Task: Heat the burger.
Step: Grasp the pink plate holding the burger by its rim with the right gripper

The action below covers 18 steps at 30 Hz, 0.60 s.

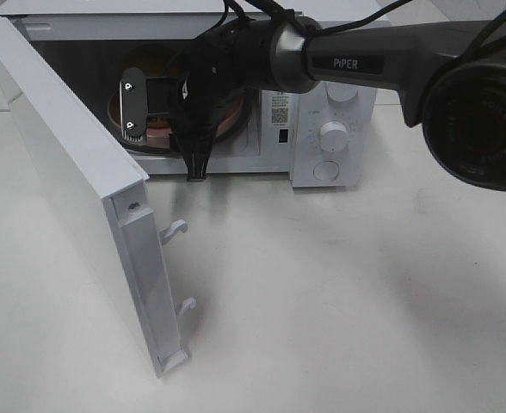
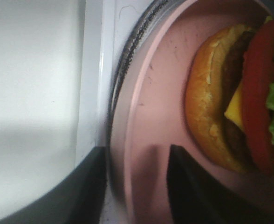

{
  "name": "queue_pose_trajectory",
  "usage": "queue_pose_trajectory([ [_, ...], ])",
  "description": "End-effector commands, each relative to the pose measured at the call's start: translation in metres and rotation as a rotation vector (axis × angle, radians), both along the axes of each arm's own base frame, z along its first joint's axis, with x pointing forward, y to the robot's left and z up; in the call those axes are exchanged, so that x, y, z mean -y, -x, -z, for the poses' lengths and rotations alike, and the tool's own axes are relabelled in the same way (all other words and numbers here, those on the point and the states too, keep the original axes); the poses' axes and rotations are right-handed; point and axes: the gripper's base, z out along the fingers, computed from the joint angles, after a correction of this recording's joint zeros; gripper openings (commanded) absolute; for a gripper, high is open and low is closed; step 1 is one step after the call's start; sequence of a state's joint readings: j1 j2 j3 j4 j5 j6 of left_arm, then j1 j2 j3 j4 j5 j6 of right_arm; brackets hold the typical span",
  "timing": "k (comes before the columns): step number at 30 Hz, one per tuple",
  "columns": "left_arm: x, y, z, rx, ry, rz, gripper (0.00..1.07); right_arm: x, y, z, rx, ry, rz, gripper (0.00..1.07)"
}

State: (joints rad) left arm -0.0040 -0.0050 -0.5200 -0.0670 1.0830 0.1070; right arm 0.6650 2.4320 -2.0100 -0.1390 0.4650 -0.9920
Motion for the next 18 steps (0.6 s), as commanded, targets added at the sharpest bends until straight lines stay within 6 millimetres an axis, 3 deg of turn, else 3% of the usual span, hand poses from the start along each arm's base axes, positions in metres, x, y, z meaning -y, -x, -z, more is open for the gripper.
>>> queue_pose_trajectory([
  [1,0.0004,0.0021,-0.0002,0.030,0.007,-0.003,0.98,-0.0005,-0.0019,-0.0021,0.007,-0.016,0.007,0.17],
  [2,0.0004,0.0021,-0.0002,0.030,0.007,-0.003,0.98,-0.0002,-0.0016,-0.0018,0.003,-0.013,0.008,0.04],
  [3,0.0004,0.0021,-0.0002,0.030,0.007,-0.003,0.98,-0.0006,-0.0012,-0.0017,0.001,-0.012,0.007,0.00],
  [18,0.0004,0.0021,-0.0002,0.030,0.007,-0.003,0.98,0.0005,0.0027,-0.0019,-0.032,0.017,-0.007,0.00],
])
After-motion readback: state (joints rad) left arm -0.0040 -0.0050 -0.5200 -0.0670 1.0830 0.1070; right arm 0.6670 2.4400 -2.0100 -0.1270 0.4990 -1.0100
